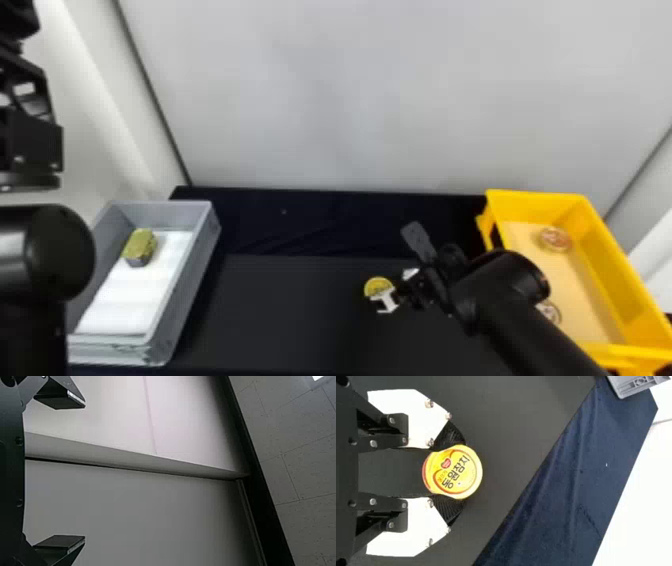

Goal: Pick up the round yellow can and place it in the yellow rectangular box

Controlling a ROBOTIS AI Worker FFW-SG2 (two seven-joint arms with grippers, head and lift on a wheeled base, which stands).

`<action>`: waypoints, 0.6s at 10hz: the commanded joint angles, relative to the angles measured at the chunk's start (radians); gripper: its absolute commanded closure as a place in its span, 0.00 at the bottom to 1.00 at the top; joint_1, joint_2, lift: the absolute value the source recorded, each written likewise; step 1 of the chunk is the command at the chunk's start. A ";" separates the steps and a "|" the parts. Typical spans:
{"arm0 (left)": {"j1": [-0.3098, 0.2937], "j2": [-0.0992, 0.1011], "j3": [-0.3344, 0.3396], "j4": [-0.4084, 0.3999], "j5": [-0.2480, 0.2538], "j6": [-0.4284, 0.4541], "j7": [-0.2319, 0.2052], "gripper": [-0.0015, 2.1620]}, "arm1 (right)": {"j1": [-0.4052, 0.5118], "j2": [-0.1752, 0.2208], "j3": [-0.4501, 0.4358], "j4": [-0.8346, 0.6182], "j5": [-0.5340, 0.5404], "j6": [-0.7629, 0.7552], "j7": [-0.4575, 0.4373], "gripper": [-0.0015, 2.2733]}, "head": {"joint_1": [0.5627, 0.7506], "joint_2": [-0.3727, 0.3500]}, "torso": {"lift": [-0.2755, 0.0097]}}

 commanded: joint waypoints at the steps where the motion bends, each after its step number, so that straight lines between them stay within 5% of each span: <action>1: 0.006 0.000 0.008 -0.007 0.000 0.005 0.000 0.04 | 0.038 -0.018 0.003 -0.126 0.000 0.079 0.002 0.34 | 0.70 0.59 | 0.96; 6: 0.011 0.003 0.019 -0.025 -0.003 0.037 0.000 0.04 | 0.122 -0.095 0.000 -0.583 0.012 0.314 0.034 0.34 | 0.70 0.59 | 0.96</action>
